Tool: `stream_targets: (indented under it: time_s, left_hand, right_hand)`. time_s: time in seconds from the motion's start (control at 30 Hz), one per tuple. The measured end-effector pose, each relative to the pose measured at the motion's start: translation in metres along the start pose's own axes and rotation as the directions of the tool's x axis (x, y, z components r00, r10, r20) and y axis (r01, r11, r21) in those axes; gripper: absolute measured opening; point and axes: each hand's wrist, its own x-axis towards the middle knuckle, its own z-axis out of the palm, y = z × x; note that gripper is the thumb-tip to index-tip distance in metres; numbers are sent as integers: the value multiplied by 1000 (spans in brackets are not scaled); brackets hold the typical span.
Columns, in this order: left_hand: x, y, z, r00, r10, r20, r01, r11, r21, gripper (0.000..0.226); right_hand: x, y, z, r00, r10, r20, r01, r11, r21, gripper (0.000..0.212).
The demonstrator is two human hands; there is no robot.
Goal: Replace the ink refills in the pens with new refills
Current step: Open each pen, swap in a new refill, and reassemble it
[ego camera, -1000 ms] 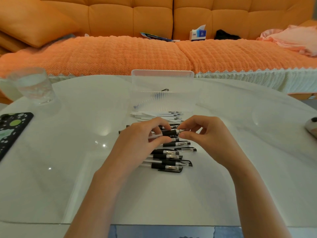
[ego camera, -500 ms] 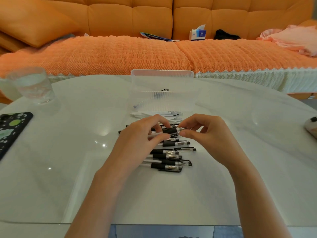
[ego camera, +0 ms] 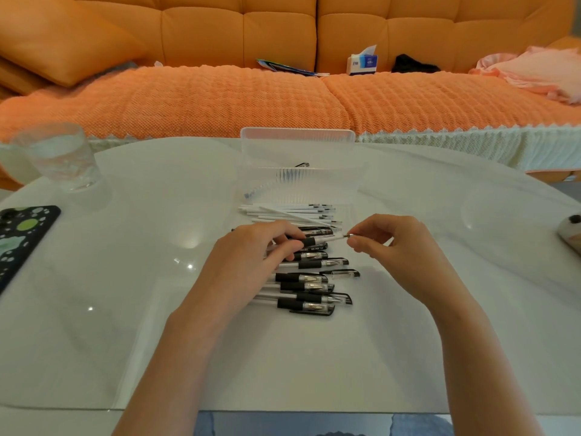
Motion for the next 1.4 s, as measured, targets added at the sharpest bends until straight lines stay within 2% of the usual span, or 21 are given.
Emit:
stream_targets:
  time_s: [0.1, 0.27, 0.37, 0.43, 0.57, 0.8, 0.87, 0.93, 1.0, 1.07, 1.2, 1.27, 1.33, 1.4]
  left_hand:
    - [0, -1, 0, 1000, -6, 0, 6, 1000, -12, 11]
    - [1, -4, -1, 1000, -9, -12, 9, 999, -41, 10]
    - [1, -4, -2, 999, -12, -31, 11, 999, -38, 11]
    - [1, -4, -3, 999, -18, -43, 16, 999, -39, 10]
    - [2, -3, -1, 999, -13, -42, 12, 999, -35, 10]
    - [2, -3, 0, 999, -7, -33, 7, 1000, -19, 11]
    - [2, -3, 0, 999, -7, -38, 6, 1000, -29, 10]
    - [2, -2, 0, 999, -5, -42, 3, 999, -47, 9]
    - [3, -1, 1, 999, -1, -40, -2, 998, -64, 9]
    - [3, 2, 2, 999, 5, -32, -8, 997, -83, 10]
    - [3, 5, 4, 1000, 10, -25, -14, 990, -138, 11]
    - [3, 3, 4, 1000, 6, -20, -9, 992, -124, 11]
    - [2, 1, 2, 1000, -1, -13, 0, 997, -83, 10]
    - [1, -1, 1, 1000, -11, -7, 11, 999, -51, 9]
  right_hand:
    - [0, -1, -1, 1000, -16, -6, 16, 999, 28, 4]
    - [1, -5, -3, 999, -4, -34, 10, 985, 173, 5]
    - [1, 1, -2, 996, 65, -67, -59, 994, 90, 1]
    - [1, 4, 2, 994, 98, -40, -98, 995, 3, 1]
    - [2, 0, 15, 996, 83, 21, -78, 983, -166, 2]
    - [5, -6, 22, 996, 43, 83, -26, 979, -200, 8]
    - [5, -6, 19, 998, 36, 53, -29, 993, -119, 6]
    - [4, -8, 15, 999, 47, 10, -47, 997, 67, 7]
    - [2, -13, 12, 997, 81, -3, -76, 952, 296, 9]
    - [0, -18, 13, 993, 120, 16, -114, 886, 449, 13]
    - [2, -20, 15, 986, 163, 24, -143, 771, 621, 15]
    - [4, -20, 9, 981, 193, 3, -131, 652, 747, 16]
    - [7, -17, 0, 963, 258, -80, -82, 563, 822, 16]
    - [10, -11, -9, 920, 322, -225, -19, 608, 794, 14]
